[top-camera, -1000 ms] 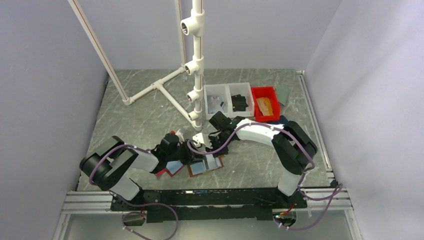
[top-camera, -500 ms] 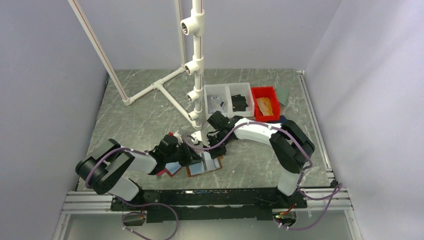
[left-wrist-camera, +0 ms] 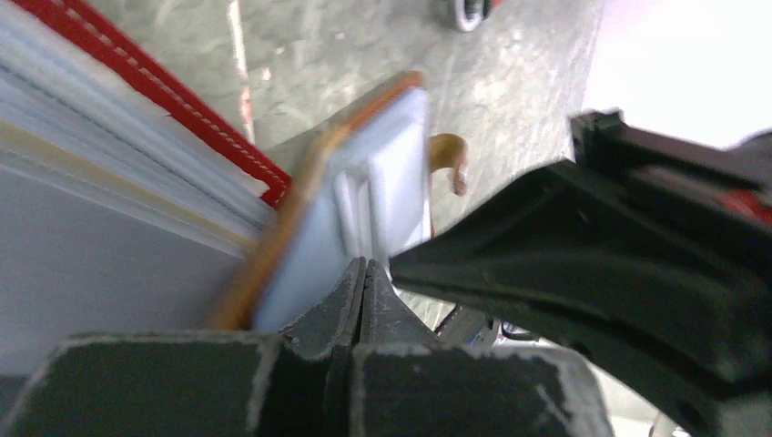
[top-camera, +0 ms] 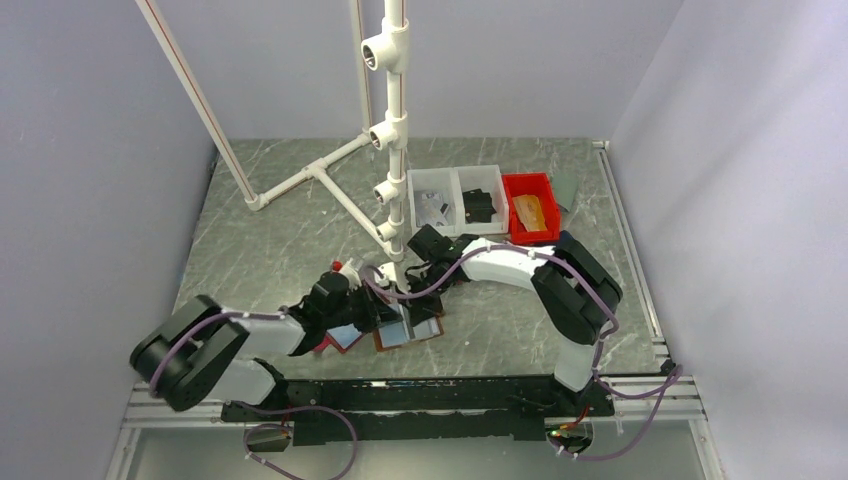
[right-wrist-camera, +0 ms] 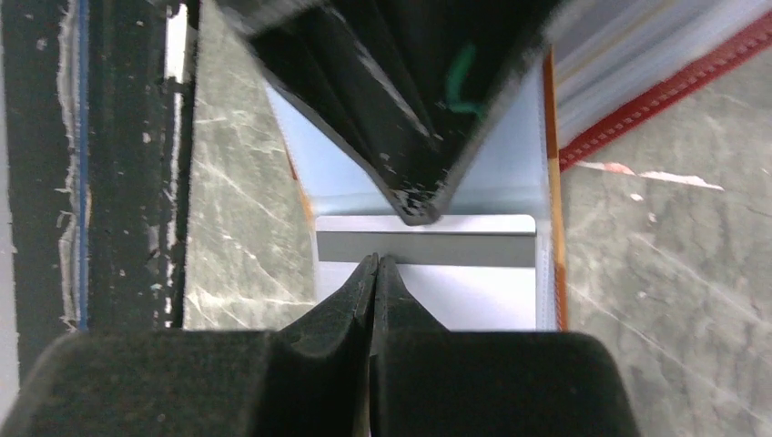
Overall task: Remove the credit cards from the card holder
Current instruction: Remove the credit card from the card holder.
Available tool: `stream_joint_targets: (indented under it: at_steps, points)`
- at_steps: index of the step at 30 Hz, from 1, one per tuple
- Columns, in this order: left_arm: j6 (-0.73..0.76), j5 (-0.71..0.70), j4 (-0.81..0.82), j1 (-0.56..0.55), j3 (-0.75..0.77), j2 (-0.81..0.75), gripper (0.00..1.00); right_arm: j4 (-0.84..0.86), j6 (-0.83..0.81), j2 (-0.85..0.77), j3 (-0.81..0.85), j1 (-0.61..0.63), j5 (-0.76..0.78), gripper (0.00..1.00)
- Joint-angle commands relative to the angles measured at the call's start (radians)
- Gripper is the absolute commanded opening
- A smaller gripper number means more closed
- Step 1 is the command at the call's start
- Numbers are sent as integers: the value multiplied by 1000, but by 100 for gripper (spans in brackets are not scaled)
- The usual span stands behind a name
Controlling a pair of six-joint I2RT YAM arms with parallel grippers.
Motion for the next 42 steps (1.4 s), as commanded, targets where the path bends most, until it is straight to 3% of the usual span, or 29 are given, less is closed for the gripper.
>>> stream_joint_targets:
  at_steps: [1,5,10,11,14,22,29,36,41,42]
  points:
    - [139,-33,-76,-4,-2,-176,0,0,-20,-3,23,-36,29,0]
    - [200,-69,-211,-3,-11,-319,0,-1,-33,-9,16,-53,71,0]
    - [203,-48,-283,2,-6,-367,0,-5,-31,-2,19,-55,71,0]
    - [194,-37,-279,2,0,-357,2,-4,-28,-1,20,-56,68,0]
    - [145,-1,-232,2,18,-288,26,-6,-23,6,23,-55,71,0]
    - [7,58,5,2,24,-37,38,-5,-1,23,30,-54,55,0]
    - [-65,44,75,2,29,74,41,-2,16,37,34,-41,43,0]
    - [-115,-25,-159,0,95,118,41,-10,28,65,49,0,28,0]
    - [-132,13,-9,1,72,203,36,-14,24,66,51,3,33,0]
    - [-128,15,10,0,68,219,29,-15,22,65,51,3,34,0]
